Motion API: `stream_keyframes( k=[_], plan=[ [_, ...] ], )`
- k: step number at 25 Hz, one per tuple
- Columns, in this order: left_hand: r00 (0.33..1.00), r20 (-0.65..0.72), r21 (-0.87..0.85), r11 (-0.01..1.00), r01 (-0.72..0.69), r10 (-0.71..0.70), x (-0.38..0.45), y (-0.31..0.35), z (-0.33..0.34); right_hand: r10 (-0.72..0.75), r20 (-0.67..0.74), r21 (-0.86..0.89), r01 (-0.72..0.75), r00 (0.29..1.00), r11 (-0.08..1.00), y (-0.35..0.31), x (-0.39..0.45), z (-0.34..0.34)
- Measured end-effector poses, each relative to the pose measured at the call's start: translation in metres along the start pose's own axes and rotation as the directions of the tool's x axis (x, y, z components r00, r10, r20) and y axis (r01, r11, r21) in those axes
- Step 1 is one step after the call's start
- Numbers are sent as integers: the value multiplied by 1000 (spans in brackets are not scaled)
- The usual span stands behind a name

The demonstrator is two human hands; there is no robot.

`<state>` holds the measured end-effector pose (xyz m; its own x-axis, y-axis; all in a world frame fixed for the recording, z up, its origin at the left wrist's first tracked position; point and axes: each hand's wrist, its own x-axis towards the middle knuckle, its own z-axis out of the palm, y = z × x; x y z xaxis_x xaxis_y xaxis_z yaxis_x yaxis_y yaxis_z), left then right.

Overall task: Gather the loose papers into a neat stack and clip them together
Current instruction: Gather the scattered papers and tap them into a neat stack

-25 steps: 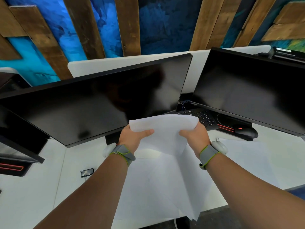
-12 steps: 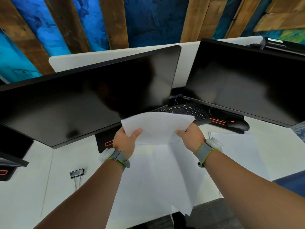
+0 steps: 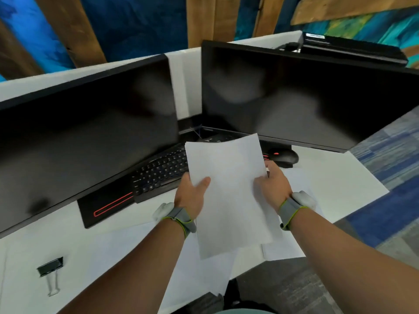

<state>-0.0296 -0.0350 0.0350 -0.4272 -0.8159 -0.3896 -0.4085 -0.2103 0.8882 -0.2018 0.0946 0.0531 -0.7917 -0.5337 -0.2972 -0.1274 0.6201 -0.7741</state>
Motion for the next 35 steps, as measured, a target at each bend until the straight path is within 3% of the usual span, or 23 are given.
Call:
stream_keyframes(
  k=[5,14,17,26,32,35],
  plan=[
    [982,128,110,986,122,-136,0,-15,69,167,-29,-67,-169,985,983,62,24,-39],
    [913,326,339,932,131,-247,2,-30,158,275,-44,-216,-278,960,936,128,57,-81],
    [912,271,461,873,158,-308,3,-35,173,270,-37,-299,-269,962,916,139,63,-85],
    [928,201,544,823,160,-313,-2,-28,194,353,-71,-397,-351,933,848,147,74,-90],
    [928,228,599,794,105,-295,-4,-28,204,321,-33,-378,-309,947,873,147,77,-92],
    [946,188,586,803,108,-265,1,-27,196,223,-64,-488,-225,973,843,135,70,-89]
  ],
)
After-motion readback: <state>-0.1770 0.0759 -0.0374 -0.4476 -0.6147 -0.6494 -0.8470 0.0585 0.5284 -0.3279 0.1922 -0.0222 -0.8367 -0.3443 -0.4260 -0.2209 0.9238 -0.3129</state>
